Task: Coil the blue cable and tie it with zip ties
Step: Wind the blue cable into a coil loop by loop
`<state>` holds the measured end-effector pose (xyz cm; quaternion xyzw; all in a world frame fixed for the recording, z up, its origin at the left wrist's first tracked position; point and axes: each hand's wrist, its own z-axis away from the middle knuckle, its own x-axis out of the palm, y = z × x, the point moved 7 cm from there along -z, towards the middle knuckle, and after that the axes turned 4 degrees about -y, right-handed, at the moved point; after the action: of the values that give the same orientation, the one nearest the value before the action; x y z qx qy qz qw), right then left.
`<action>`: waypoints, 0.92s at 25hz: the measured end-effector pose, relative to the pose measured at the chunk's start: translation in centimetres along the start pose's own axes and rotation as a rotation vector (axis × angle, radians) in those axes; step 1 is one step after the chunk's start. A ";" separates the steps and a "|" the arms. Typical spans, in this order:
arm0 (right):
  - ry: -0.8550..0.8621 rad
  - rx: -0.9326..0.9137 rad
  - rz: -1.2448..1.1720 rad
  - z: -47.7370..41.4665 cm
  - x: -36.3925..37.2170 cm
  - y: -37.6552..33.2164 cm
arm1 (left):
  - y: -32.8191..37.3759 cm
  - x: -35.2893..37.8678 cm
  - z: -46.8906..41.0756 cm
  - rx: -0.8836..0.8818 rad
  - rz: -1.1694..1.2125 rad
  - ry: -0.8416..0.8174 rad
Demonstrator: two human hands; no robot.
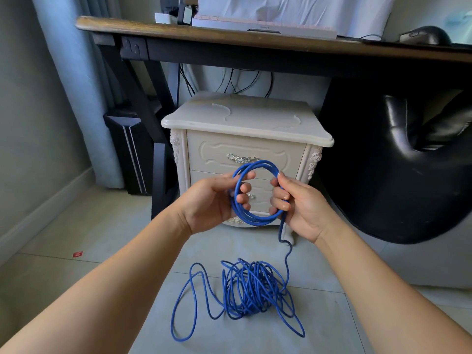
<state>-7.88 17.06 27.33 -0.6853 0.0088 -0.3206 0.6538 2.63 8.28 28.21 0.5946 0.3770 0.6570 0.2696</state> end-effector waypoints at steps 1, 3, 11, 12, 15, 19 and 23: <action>0.018 -0.002 0.014 0.0 -0.1 -0.1 | 0.0 0.4 0.1 -0.004 0.026 -0.055; 0.048 0.000 0.034 -0.1 -0.3 -0.3 | -0.1 0.8 0.1 -0.014 0.053 -0.110; 0.189 -0.067 0.481 0.0 -0.4 -0.9 | -1.0 -0.5 -0.3 -0.068 -0.049 0.085; 0.195 -0.072 0.537 -0.1 -0.6 -0.8 | -1.0 -0.4 -0.3 -0.088 -0.044 0.093; 0.146 -0.063 0.754 -0.1 -0.3 -0.7 | -0.4 -1.2 -0.3 -0.047 -0.448 0.215; 0.079 -0.048 1.010 0.3 0.9 -0.4 | 0.7 -0.4 -0.3 0.144 -1.128 0.265; 0.003 -0.058 1.018 0.7 1.7 -0.5 | 1.3 -0.3 -0.5 0.172 -1.295 0.306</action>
<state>-6.43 17.02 28.58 -0.6114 0.3514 0.0383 0.7080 2.30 7.27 29.07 0.1680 0.7427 0.4070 0.5044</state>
